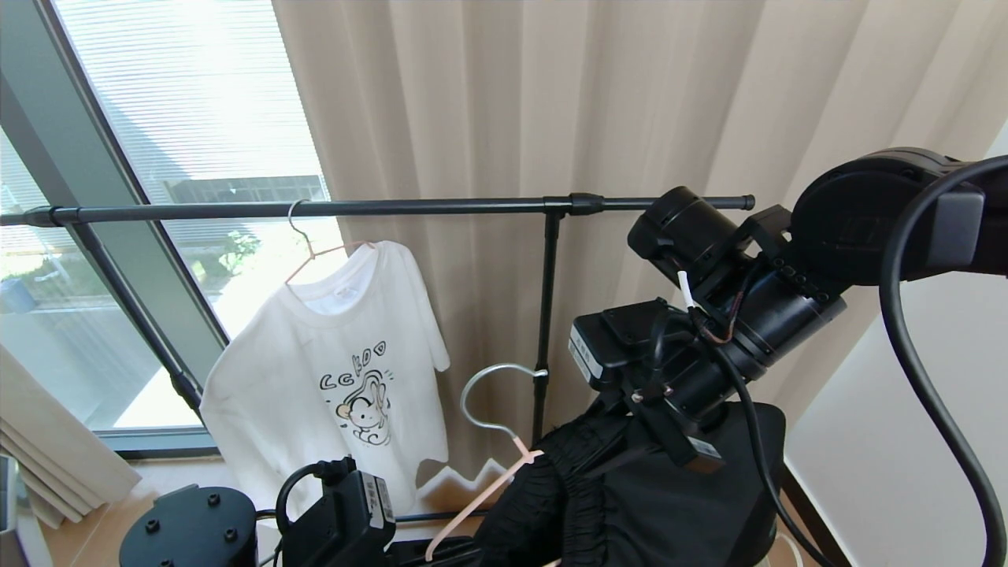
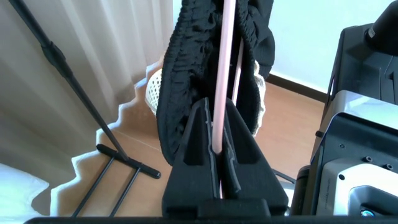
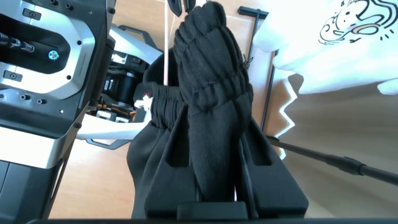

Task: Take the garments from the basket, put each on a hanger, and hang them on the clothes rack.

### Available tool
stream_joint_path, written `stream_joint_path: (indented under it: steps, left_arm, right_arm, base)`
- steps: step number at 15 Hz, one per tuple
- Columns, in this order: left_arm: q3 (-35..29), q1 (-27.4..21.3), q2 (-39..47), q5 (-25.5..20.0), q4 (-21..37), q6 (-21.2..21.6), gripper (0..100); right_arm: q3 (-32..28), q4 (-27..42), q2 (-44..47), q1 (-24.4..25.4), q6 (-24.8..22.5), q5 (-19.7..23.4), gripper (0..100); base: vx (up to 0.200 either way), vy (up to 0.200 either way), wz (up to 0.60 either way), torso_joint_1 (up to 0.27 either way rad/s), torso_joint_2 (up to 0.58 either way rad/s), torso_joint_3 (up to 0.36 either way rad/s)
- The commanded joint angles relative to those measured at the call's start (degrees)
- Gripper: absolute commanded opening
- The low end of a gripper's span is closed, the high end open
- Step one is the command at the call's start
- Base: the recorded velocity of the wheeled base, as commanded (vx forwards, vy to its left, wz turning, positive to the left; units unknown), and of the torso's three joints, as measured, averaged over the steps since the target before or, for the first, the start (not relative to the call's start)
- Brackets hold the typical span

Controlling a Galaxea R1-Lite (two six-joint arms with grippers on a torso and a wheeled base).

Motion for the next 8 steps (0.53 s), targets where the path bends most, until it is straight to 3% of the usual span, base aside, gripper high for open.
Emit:
stream_joint_path:
  steps: [1,5,6,8]
  left_arm:
    - [0.00,0.00,0.10,0.01,0.02,0.01,0]
    - [0.00,0.09,0.19,0.01,0.02,0.01,0]
    - [0.00,0.09,0.19,0.01,0.02,0.10,100]
    - [0.00,0.27,-0.25,0.01,0.02,-0.07,100]
  right_arm:
    - [0.07,0.01,-0.33,0.01,-0.02,0.05,0]
    - [0.07,0.09,-0.42,0.01,-0.02,0.14,0]
    - [0.16,0.09,-0.33,0.01,-0.02,0.14,0]
    - [0.25,0.09,-0.42,0.01,-0.02,0.05,0]
  base:
    - [0.000,0.000,0.00,0.000,0.00,0.000]
    - [0.000,0.000,0.00,0.000,0.00,0.000]
    - [0.000,0.000,0.00,0.000,0.00,0.000]
    - [0.000,0.000,0.00,0.000,0.00,0.000]
